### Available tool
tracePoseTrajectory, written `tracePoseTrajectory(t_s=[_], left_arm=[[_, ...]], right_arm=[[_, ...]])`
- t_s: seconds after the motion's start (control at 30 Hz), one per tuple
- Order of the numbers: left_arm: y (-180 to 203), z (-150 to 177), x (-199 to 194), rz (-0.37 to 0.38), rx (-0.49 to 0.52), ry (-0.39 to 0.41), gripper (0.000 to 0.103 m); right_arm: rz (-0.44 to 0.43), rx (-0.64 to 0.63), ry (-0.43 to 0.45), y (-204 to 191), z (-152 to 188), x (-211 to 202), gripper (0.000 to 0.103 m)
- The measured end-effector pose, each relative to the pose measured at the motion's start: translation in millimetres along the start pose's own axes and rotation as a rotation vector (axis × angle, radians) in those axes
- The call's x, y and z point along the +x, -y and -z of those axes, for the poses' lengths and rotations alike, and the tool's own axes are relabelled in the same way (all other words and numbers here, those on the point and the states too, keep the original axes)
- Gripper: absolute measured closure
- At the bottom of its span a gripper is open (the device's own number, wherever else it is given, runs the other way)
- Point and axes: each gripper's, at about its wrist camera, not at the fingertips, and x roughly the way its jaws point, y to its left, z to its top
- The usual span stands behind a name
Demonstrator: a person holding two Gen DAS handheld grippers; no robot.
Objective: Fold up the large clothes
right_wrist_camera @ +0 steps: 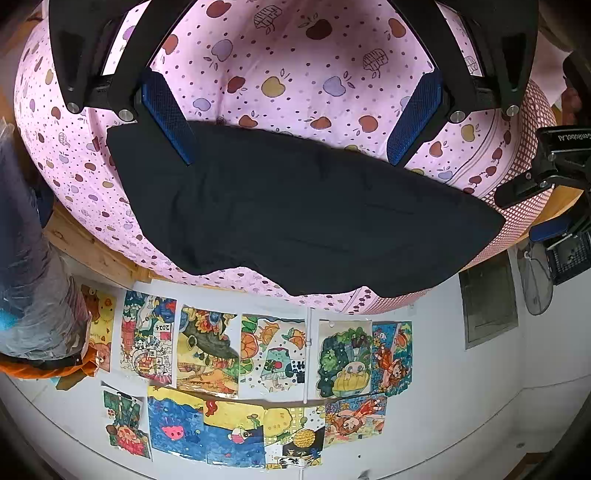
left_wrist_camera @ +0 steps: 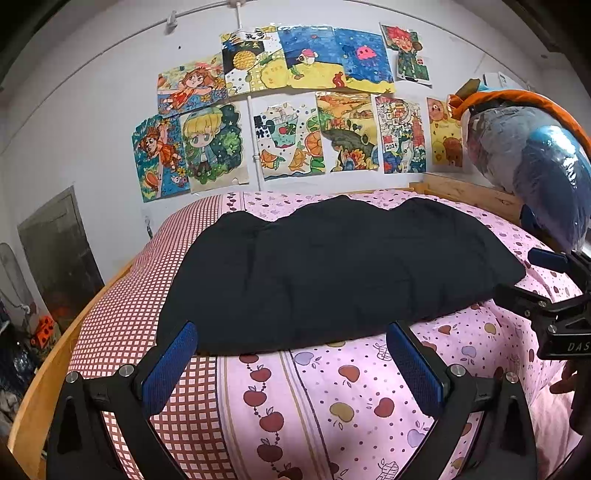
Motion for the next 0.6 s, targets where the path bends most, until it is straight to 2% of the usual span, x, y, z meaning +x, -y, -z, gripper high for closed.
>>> tracePoseTrajectory(t_s=[0.6], left_arm=[[-0.4, -0.9, -3.4, 0.002, -0.006, 0.008, 0.000]], right_arm=[[0.005, -0.017, 0.003, -7.0, -2.5, -3.7, 0.002]])
